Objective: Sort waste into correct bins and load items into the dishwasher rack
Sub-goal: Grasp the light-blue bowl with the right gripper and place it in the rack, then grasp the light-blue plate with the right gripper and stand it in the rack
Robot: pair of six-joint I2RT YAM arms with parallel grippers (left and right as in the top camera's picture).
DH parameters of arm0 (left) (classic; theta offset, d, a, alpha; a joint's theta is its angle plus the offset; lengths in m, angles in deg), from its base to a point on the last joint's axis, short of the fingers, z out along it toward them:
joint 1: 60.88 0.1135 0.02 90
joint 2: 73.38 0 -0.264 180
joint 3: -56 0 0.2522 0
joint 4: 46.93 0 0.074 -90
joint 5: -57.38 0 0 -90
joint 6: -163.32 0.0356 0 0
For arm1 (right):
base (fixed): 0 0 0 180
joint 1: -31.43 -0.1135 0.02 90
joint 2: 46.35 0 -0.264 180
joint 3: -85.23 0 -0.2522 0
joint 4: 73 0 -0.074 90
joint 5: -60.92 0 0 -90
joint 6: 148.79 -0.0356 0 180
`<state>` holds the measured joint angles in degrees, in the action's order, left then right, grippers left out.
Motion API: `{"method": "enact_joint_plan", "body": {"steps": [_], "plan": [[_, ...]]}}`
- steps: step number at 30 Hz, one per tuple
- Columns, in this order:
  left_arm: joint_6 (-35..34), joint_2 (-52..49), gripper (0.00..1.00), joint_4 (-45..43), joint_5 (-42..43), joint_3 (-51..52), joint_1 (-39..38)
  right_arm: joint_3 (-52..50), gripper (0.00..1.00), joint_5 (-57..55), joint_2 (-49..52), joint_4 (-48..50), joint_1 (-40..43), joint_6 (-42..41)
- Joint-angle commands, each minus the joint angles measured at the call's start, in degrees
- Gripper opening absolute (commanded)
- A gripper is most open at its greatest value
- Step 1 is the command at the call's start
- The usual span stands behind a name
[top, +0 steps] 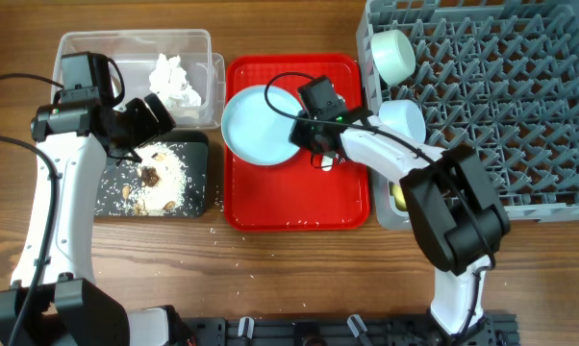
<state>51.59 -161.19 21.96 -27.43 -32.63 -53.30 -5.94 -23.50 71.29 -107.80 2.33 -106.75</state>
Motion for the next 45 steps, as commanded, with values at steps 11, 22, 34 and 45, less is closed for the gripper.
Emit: {"method": "enact_joint_plan", "body": {"steps": [11,22,34,45], "plan": [[0.3,0.1,1.0,0.0,-0.3,-0.6,0.3,1.5,0.05,-35.6,-35.0,-3.4,5.2,24.4],[0.3,0.1,1.0,0.0,-0.3,-0.6,0.3,1.4,0.04,-73.6,-29.9,9.2,19.6,69.3],[0.3,0.1,1.0,0.0,-0.3,-0.6,0.3,1.4,0.04,-63.4,-15.8,20.2,21.2,76.0],[0.3,0.1,1.0,0.0,-0.3,-0.6,0.3,1.3,0.86,-54.5,-15.7,11.1,20.2,63.8]]}}
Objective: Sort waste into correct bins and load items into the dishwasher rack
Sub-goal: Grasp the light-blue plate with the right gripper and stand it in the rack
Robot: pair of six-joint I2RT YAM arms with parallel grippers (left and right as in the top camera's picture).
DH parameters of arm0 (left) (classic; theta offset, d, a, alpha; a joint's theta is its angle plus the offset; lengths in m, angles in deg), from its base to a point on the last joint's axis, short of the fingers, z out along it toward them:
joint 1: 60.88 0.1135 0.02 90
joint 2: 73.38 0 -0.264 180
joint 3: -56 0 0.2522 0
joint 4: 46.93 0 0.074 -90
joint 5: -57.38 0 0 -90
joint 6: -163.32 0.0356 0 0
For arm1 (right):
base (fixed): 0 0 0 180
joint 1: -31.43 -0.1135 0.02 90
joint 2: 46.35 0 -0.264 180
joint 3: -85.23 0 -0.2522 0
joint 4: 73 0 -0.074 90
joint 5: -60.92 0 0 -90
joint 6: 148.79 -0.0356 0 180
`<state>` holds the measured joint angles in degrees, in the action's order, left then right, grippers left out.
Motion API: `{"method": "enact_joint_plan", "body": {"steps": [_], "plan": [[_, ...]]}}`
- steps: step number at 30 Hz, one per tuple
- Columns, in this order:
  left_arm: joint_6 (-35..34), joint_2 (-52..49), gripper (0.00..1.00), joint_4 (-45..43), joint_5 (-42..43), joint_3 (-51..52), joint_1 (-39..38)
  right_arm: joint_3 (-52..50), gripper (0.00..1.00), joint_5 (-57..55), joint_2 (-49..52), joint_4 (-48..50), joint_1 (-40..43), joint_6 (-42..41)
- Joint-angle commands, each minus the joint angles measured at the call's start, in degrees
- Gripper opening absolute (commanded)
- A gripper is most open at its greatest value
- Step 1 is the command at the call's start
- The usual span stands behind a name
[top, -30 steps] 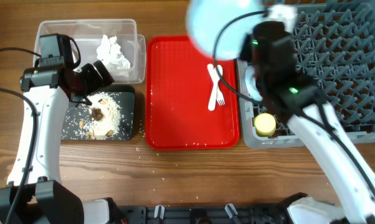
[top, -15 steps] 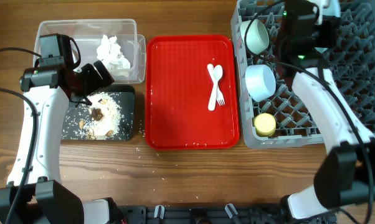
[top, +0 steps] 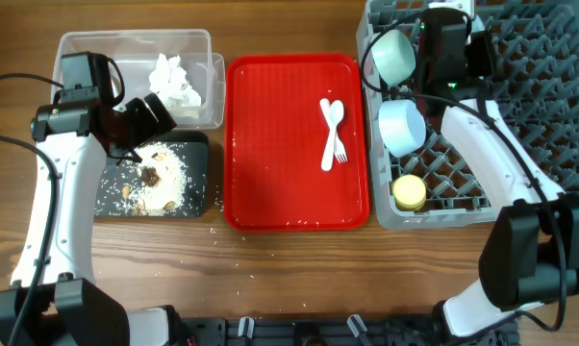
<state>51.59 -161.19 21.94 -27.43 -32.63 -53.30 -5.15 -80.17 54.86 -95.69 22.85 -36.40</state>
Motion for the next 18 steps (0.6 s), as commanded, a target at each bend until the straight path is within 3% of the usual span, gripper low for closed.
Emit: {"method": "enact_joint_plan", "body": {"steps": [1,4,8,9,11,14,18], "plan": [[0.3,0.1,1.0,0.0,-0.3,-0.6,0.3,0.5,1.0,2.1,0.7,-1.2,-0.3,-7.8],[0.3,0.1,1.0,0.0,-0.3,-0.6,0.3,0.8,1.0,2.1,-1.3,-2.6,-1.6,-12.3],[0.3,0.1,1.0,0.0,-0.3,-0.6,0.3,0.8,1.0,10.3,-10.4,-14.2,-9.8,-17.6],[0.3,0.1,1.0,0.0,-0.3,-0.6,0.3,0.8,1.0,24.9,-14.3,-20.1,-14.3,-19.8],[0.3,0.1,1.0,0.0,-0.3,-0.6,0.3,0.8,1.0,46.5,-17.7,-20.7,-19.2,-25.7],[0.3,0.1,1.0,0.0,-0.3,-0.6,0.3,0.6,1.0,62.7,-16.6,-16.2,-20.5,-34.5],[0.3,0.1,1.0,0.0,-0.3,-0.6,0.3,1.1,0.99,58.8,-9.2,-21.1,-20.5,-46.5]]}}
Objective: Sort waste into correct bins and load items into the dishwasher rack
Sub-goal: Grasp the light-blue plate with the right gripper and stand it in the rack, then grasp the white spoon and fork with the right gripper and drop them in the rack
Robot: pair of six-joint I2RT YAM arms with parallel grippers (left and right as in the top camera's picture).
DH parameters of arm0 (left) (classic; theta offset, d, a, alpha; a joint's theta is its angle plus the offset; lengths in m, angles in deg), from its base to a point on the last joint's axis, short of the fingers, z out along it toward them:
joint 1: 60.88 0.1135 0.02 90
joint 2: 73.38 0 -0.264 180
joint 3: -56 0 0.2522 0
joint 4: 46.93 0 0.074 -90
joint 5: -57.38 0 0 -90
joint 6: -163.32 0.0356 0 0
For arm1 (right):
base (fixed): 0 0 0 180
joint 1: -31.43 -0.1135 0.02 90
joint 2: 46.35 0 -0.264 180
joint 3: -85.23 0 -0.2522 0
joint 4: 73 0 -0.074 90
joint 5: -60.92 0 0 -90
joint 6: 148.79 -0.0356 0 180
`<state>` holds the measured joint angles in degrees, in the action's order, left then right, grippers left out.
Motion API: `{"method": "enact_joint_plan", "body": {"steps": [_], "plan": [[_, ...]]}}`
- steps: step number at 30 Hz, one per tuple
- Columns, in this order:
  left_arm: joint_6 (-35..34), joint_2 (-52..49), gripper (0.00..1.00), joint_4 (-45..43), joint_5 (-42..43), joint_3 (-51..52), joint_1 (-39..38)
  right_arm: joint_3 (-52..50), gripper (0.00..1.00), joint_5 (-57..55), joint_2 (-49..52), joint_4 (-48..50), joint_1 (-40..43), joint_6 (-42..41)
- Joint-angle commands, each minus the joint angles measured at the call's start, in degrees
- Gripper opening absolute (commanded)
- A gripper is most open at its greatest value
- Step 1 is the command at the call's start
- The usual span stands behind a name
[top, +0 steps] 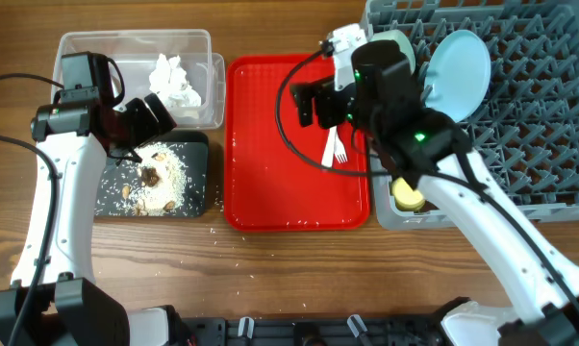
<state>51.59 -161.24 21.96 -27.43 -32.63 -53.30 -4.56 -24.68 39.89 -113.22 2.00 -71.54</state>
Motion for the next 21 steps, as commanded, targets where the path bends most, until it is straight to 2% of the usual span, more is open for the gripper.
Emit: {"method": "enact_joint_plan", "body": {"steps": [1,3,5,7,13,14,16,18,21], "plan": [[0.3,0.1,1.0,0.0,-0.3,-0.6,0.3,1.4,1.0,3.6,7.4,-6.0,0.3,-12.6],[0.3,0.1,1.0,0.0,-0.3,-0.6,0.3,6.6,1.0,4.4,12.1,-14.0,0.3,-12.8],[0.3,0.1,1.0,0.0,-0.3,-0.6,0.3,16.6,1.0,3.0,19.5,-24.6,0.3,-11.8],[0.3,0.1,1.0,0.0,-0.3,-0.6,0.3,22.9,1.0,2.5,25.2,-29.6,0.3,-9.9],[0.3,0.1,1.0,0.0,-0.3,-0.6,0.3,23.9,1.0,1.9,34.3,-26.7,0.4,-9.9],[0.3,0.1,1.0,0.0,-0.3,-0.6,0.3,23.4,0.96,0.9,34.9,-26.3,0.4,-10.6],[0.3,0.1,1.0,0.0,-0.3,-0.6,0.3,22.2,0.78,-1.6,35.4,-26.3,0.4,-14.0],[0.3,0.1,1.0,0.0,-0.3,-0.6,0.3,21.1,0.65,-2.1,35.4,-26.4,0.4,-14.7],[0.3,0.1,1.0,0.0,-0.3,-0.6,0.3,19.7,0.59,-7.9,35.4,-26.8,0.4,-18.1]]}}
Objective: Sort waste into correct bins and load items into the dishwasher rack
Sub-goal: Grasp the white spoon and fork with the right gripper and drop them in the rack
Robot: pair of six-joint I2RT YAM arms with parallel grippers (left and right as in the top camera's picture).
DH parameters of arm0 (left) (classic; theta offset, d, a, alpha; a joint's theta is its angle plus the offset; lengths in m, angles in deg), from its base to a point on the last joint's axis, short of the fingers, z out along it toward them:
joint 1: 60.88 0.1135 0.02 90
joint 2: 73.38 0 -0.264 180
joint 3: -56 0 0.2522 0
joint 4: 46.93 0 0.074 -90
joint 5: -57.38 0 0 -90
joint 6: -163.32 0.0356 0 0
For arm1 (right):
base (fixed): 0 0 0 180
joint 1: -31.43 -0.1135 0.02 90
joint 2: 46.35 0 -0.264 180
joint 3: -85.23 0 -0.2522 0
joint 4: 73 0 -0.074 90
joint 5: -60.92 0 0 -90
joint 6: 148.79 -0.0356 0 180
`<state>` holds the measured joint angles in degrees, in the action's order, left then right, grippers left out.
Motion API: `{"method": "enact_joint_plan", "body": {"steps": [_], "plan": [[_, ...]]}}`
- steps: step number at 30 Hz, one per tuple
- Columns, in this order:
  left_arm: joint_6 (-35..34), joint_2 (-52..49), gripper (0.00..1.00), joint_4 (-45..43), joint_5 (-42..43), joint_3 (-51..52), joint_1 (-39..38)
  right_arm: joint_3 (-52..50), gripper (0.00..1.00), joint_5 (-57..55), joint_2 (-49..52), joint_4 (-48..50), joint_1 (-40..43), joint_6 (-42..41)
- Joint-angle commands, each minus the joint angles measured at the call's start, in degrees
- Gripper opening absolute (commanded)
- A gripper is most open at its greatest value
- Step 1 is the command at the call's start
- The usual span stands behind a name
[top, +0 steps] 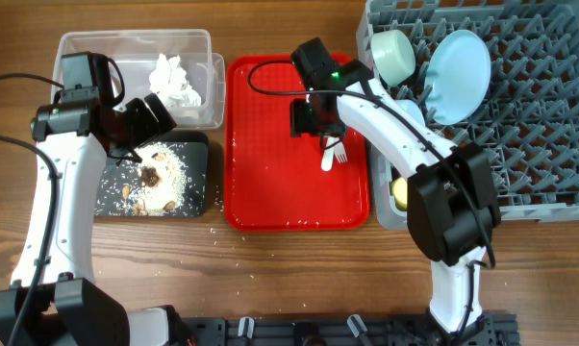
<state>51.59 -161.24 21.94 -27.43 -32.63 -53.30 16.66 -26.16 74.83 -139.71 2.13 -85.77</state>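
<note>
A white fork and spoon (332, 144) lie on the red tray (270, 183), at its right side. My right gripper (305, 119) hangs over the tray just left of them and looks open and empty. A light blue plate (460, 62) stands on edge in the grey dishwasher rack (540, 135), beside a green cup (393, 55). A blue cup (412, 104) is partly hidden behind my right arm. My left gripper (153, 113) hovers, apparently open, at the edge between the clear bin (97, 48) and the black tray (198, 197) of food scraps.
Crumpled white tissue (174, 79) lies in the clear bin. A yellow-lidded item (401, 192) sits in the rack's near left corner. Crumbs dot the wooden table in front of the trays.
My right gripper has dropped a little lower and to the left over the red tray, close to the fork and spoon. The plate stays in the rack. The left arm is unchanged.
At first my right gripper was at the blue plate on the red tray. Then the plate was off the tray, the cutlery lay exposed, and the gripper was over the rack. After that the plate stood in the rack and the gripper was back over the tray.
</note>
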Motion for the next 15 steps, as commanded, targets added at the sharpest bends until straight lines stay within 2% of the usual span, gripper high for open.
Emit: {"method": "enact_joint_plan", "body": {"steps": [1,6,15], "plan": [[0.3,0.1,1.0,0.0,-0.3,-0.6,0.3,-1.9,0.59,-8.7,0.5,-0.3,0.4,-4.8],[0.3,0.1,1.0,0.0,-0.3,-0.6,0.3,-5.3,0.49,-8.9,0.9,5.9,2.9,-5.1],[0.3,0.1,1.0,0.0,-0.3,-0.6,0.3,-5.4,0.33,-8.4,5.0,9.1,3.1,-5.1]]}}
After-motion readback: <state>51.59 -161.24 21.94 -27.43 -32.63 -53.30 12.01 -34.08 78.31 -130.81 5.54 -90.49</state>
